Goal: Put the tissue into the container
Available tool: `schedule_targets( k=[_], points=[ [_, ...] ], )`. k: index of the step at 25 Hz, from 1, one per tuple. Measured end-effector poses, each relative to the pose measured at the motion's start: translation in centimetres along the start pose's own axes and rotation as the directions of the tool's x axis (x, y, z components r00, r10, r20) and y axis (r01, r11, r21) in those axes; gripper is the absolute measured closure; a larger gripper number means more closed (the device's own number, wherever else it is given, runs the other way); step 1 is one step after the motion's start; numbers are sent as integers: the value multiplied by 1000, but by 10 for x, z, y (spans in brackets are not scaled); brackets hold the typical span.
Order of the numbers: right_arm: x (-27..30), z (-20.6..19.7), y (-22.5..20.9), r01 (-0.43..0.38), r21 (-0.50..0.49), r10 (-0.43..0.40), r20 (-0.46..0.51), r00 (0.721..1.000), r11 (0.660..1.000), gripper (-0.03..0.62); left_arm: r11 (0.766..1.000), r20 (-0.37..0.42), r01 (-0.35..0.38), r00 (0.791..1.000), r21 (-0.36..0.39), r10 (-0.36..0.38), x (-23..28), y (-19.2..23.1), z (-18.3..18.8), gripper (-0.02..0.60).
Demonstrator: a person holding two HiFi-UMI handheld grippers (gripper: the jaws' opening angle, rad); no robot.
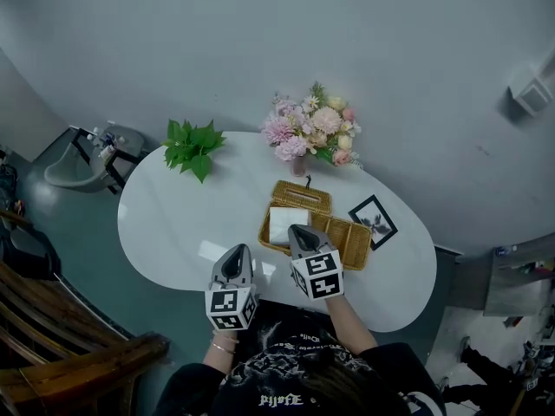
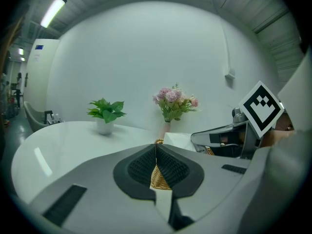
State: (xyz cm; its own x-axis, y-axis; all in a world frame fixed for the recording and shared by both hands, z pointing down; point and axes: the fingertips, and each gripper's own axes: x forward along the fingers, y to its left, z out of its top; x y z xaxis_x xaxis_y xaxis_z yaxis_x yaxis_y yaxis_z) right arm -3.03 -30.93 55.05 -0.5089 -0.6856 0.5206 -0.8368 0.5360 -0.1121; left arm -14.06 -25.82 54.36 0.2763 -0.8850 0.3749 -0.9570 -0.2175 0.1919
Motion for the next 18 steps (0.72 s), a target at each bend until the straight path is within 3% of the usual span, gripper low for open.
schedule_targets(
  k=[18],
  points=[
    [17, -15, -9, 34, 48, -32, -37, 999, 998, 571, 1000, 1, -14, 1000, 0, 14, 6, 10, 1, 557]
  ],
)
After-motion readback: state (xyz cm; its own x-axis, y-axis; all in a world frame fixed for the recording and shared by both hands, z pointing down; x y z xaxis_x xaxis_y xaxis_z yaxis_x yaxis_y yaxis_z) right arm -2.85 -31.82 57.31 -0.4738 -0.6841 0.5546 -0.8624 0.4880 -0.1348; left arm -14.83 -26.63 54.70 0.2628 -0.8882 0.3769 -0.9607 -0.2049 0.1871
